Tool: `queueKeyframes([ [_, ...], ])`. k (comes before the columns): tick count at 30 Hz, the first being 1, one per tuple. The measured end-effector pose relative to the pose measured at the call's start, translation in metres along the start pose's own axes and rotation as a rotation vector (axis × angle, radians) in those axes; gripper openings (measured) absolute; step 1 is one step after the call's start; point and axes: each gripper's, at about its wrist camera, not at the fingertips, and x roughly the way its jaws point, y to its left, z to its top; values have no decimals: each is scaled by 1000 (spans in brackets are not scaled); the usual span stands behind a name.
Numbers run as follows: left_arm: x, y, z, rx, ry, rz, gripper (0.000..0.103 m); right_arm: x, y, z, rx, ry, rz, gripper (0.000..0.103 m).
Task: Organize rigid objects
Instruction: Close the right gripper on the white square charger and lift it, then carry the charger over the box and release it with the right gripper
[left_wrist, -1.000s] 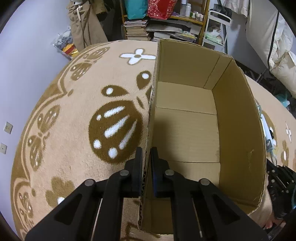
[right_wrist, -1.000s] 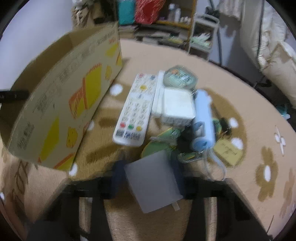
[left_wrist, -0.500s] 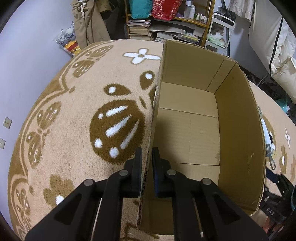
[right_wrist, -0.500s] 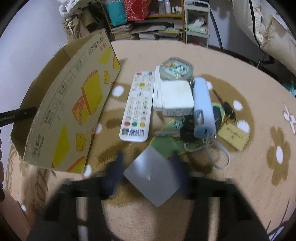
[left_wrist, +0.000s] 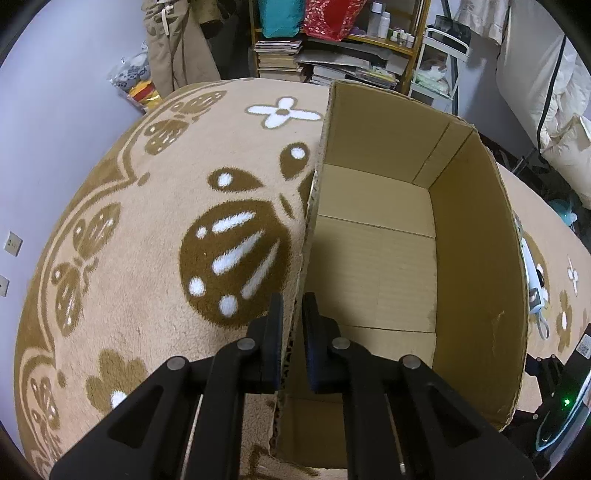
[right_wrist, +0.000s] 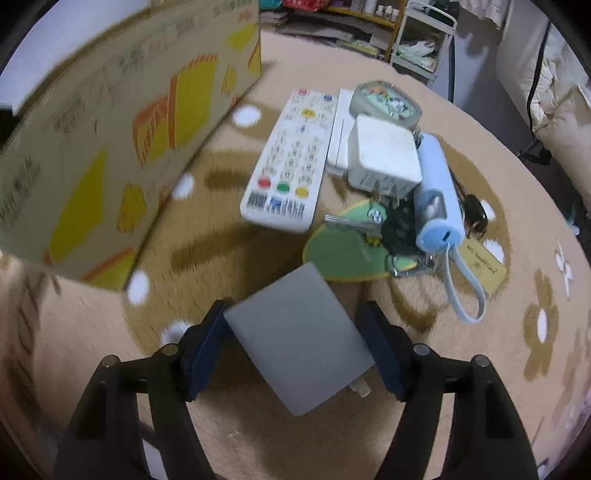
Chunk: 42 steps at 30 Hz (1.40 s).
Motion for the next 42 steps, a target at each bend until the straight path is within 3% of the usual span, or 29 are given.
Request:
queueKeyframes([
  [9,2,1,2,-13,7,-7,9,-16,4,-4,-1,-46,14,61],
  [22,0,-4,1,14,6,14,9,-42,-13,11,118,-136,94,56],
  [33,-1,-3,0,-14,5,3,9,-82,-20,49,173,-289,177,56],
  [42,-5,-5,-1,-7,-13,19,9,-125,-4,115,154,-399,253,56],
])
